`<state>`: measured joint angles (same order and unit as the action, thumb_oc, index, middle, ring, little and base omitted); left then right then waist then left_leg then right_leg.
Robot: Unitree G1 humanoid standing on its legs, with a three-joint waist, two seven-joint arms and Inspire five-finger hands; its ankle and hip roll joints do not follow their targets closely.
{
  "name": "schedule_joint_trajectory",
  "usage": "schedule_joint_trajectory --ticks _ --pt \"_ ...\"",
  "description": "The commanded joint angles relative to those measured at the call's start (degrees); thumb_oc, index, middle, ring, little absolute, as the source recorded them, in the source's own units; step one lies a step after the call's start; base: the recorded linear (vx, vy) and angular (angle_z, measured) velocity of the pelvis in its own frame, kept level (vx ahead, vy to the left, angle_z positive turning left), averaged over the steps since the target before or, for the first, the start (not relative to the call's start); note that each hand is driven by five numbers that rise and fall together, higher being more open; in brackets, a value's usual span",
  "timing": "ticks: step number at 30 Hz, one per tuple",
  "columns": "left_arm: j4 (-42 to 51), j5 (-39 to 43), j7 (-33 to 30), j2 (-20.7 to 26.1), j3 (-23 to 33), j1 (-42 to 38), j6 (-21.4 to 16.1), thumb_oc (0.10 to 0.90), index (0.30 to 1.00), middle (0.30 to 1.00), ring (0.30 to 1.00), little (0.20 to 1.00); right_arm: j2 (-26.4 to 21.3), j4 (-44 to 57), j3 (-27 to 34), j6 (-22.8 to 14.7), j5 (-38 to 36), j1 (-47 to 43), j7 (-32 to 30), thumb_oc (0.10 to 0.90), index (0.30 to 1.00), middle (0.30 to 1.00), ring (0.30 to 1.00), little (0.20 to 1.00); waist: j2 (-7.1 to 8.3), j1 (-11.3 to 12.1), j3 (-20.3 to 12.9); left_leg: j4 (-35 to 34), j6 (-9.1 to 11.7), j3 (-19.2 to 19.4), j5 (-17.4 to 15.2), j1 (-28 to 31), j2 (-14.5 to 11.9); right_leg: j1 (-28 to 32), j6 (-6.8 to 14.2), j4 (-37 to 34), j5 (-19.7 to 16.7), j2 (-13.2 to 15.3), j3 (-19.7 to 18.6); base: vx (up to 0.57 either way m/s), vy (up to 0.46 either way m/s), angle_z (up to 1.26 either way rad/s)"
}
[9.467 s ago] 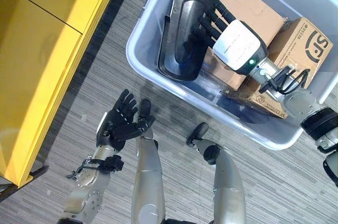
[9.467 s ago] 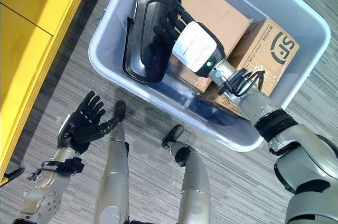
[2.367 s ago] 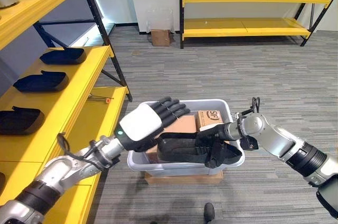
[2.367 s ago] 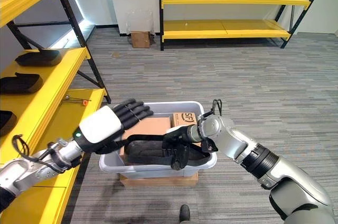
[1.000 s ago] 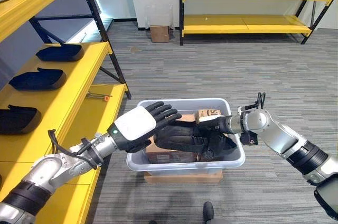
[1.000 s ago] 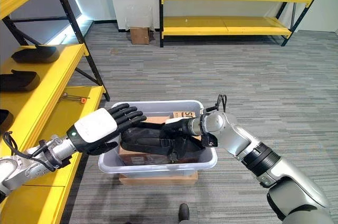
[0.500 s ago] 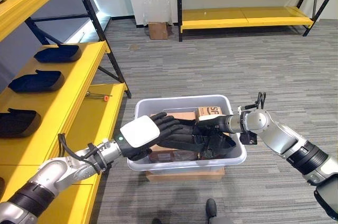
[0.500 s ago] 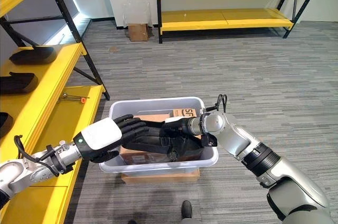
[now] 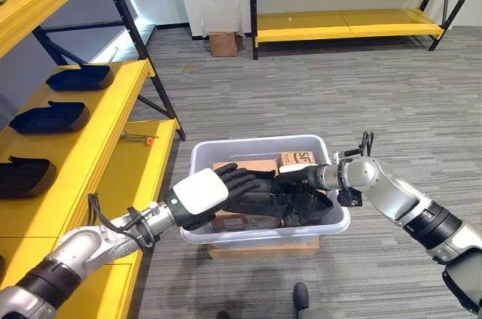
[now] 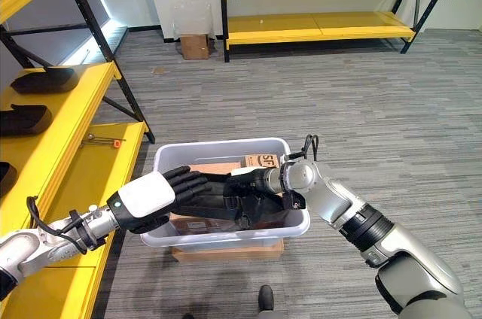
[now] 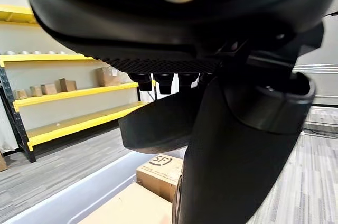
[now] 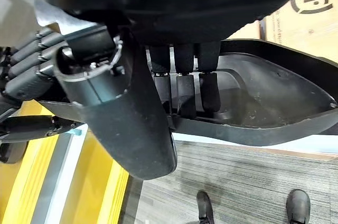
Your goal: Move parts from the plastic box to the shelf.
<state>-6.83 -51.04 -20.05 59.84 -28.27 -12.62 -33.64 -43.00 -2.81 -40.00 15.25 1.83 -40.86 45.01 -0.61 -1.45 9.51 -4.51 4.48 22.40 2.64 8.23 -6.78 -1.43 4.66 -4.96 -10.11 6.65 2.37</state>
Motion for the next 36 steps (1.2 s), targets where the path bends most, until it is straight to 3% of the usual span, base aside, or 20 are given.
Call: schedule_joint_trajectory --ticks 1,9,19,24,36 --pt "-0.9 0.5 -7.4 0.9 -0.2 -7.1 1.5 0.9 1.0 1.0 1.0 1.0 1.9 1.9 0.0 -4.4 -1.4 -8.1 -0.3 0.4 0.3 0.3 0.3 0.3 1.86 0.6 -2.7 -0.2 -2.1 -5.9 -2.2 1.2 0.6 0.8 5.1 0.0 0.9 4.6 1.1 0.0 0.0 0.0" --pt "-2.7 -1.3 -9.4 0.1 -3.1 -9.9 1.1 0.9 1.0 1.0 1.0 1.0 3.2 1.7 -1.8 -6.6 -2.1 -8.7 0.6 0.4 0.3 0.3 0.3 0.3 2.13 0.4 -3.1 -0.4 -2.1 -5.6 -2.2 1.4 0.4 0.7 5.1 0.0 0.9 4.5 1.1 0.0 0.0 0.0" --pt "-4.4 -2.1 -10.3 -1.1 -6.3 -12.8 2.5 0.9 1.0 1.0 1.0 1.0 4.4 2.0 -3.9 -6.5 -1.8 -9.1 1.0 0.4 0.3 0.3 0.3 0.3 2.17 0.2 -3.2 -0.4 -2.0 -5.4 -2.1 1.3 0.4 0.5 5.1 0.0 0.8 4.4 1.1 0.0 0.001 -0.02" --pt "-4.8 -0.5 -10.0 -1.8 -7.1 -13.9 0.6 0.9 1.0 1.0 1.0 1.0 4.5 0.9 -4.2 -8.8 -2.2 -9.2 0.9 0.4 0.3 0.3 0.3 0.3 2.3 0.1 -3.3 -0.4 -2.0 -5.3 -2.1 1.3 0.4 0.7 5.0 0.0 1.0 4.3 1.1 0.0 0.0 0.0" --pt "-4.1 4.8 -6.9 -6.0 -10.0 -14.4 -0.2 0.9 1.0 1.0 1.0 1.0 6.2 1.1 -4.6 -9.3 -2.2 -9.7 -0.9 0.4 0.3 0.3 0.3 0.3 2.48 0.0 -3.2 -0.2 -2.1 -5.5 -2.3 1.2 0.4 0.8 4.9 0.0 1.1 4.3 1.1 0.0 0.0 0.0"
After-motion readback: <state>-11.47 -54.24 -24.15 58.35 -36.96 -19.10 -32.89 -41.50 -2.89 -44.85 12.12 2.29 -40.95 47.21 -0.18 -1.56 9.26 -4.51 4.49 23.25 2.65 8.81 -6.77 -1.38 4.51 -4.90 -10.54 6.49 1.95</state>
